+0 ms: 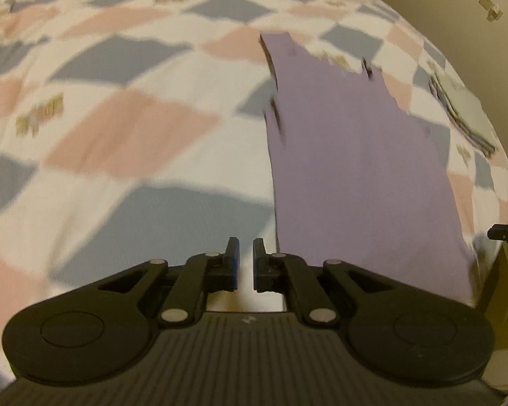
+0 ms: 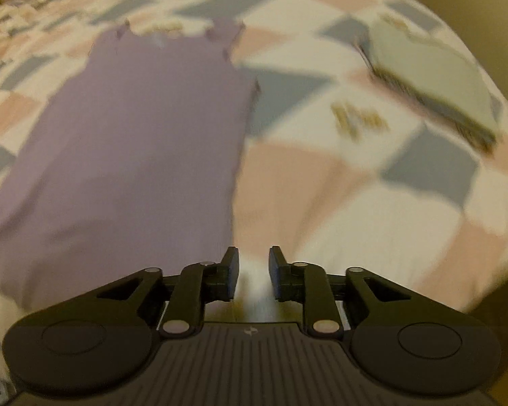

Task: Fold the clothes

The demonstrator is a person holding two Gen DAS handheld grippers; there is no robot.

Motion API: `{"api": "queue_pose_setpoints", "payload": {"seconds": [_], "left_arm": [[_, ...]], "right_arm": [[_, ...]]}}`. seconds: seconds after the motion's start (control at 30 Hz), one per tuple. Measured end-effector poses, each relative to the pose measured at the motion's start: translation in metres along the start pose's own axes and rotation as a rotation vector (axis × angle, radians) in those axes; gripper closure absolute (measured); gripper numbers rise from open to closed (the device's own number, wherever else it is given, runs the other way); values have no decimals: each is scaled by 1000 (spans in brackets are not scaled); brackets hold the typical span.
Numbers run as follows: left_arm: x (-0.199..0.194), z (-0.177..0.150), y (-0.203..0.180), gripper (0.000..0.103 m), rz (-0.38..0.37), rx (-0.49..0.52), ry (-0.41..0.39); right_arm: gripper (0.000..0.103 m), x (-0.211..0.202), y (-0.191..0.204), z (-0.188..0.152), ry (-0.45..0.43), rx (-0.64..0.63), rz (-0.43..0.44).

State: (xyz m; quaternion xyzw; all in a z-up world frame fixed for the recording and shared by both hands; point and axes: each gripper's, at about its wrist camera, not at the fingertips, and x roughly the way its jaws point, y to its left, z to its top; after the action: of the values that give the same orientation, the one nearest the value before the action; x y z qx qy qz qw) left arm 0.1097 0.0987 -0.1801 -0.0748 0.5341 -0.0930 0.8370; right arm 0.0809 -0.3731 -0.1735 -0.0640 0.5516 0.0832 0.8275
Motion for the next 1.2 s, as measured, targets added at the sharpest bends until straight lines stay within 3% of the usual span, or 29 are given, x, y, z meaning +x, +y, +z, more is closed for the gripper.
{"api": "queue_pose_setpoints", "payload": {"seconds": [0.13,0.33,0.4,0.57,0.63,0.7,0.8,0.93,1.17,1.2], "left_arm": [[23,40,3,92,-12,-19,-32],[88,87,2,86,-40,-59,-20],[110,96,4,86,-59,-71,-7],[148,113,9,84,-203,-137,26],[155,116,3,85,-193,-101,58],[156,117,-1,103,-177,-69,76],[133,119,5,103,-84,-48,7],[116,114,22,103,-68,-91,-22],[137,114,10,102,-46,-26,36],[137,114,13,102,-38,-27,39]], "right_arm": [[66,20,1,57,-61,-26,72],[61,76,-14,124,-44,-36,161],[59,88,-19,131,-26,-36,175],[59,111,-30,139,25,-23,197],[59,117,-33,140,37,-13,200],[59,120,-33,143,38,-4,207],[57,122,-32,148,24,9,215],[54,127,-31,151,16,23,221],[54,138,-30,154,5,89,263],[61,139,-30,155,5,91,260]]}}
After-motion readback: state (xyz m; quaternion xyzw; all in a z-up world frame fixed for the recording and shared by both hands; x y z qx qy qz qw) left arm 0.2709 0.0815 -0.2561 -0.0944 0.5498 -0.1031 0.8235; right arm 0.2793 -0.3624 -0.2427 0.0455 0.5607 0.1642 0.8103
